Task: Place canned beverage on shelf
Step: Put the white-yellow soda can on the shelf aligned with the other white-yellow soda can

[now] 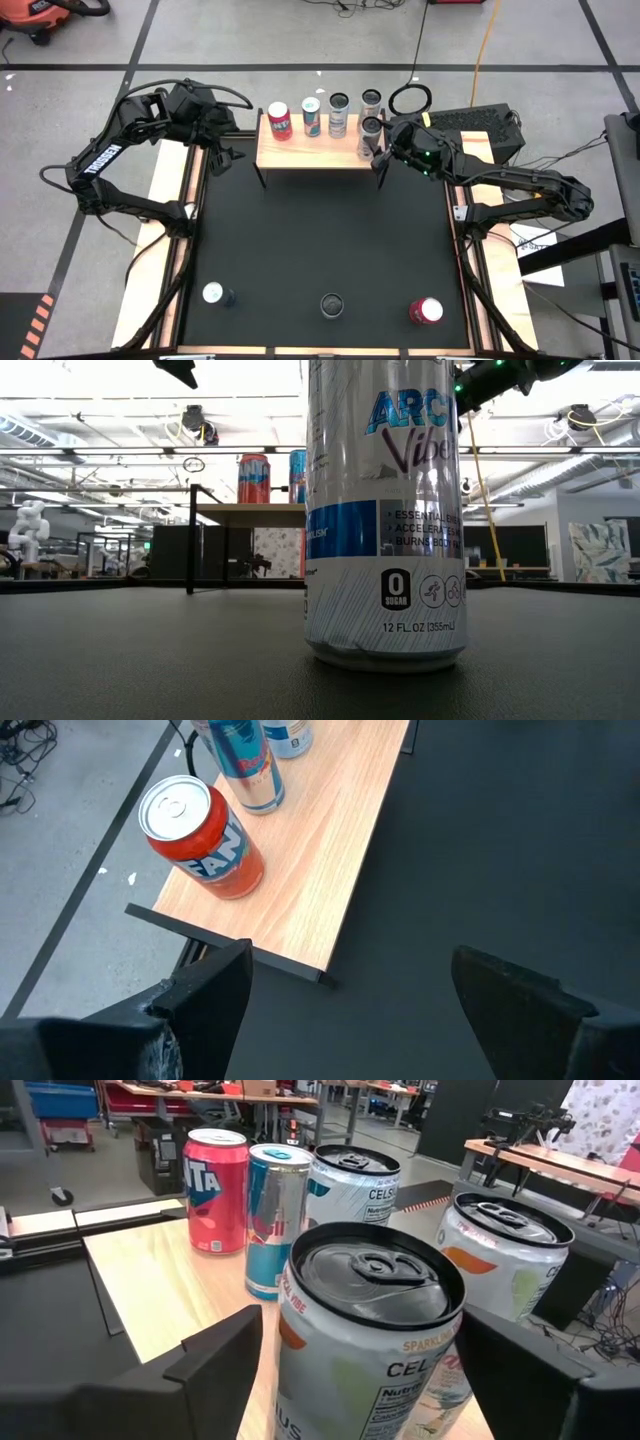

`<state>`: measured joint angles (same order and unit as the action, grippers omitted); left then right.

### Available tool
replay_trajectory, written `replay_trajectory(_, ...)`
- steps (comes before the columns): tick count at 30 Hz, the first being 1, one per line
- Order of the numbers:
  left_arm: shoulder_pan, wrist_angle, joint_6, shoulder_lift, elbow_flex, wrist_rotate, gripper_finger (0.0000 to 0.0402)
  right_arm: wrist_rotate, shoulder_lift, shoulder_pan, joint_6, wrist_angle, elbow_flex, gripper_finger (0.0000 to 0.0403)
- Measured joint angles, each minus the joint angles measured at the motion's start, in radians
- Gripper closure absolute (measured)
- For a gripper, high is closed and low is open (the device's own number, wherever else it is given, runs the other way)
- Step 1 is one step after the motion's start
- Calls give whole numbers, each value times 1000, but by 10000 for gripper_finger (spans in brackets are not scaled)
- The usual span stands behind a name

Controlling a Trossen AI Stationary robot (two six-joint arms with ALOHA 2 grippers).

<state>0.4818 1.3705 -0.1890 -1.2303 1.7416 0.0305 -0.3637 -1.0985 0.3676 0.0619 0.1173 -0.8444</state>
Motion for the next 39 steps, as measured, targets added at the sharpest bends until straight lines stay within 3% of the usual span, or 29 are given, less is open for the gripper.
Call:
replay_trajectory(8,0,0,0,0,0,0,63,-2,33,0,37,5,0,90)
replay_trajectory(18,0,0,1,0,0,0,63,8,173,-11,-3,-32,0,90)
replay_trajectory(28,0,14,25,0,0,0,63,311,279,-29,-149,-88,0,90)
replay_trajectory(31,0,26,25,0,0,0,63,361,291,-50,-154,-128,0,90)
replay_trajectory(39,0,27,25,0,0,0,63,283,202,-56,-134,-191,0,97)
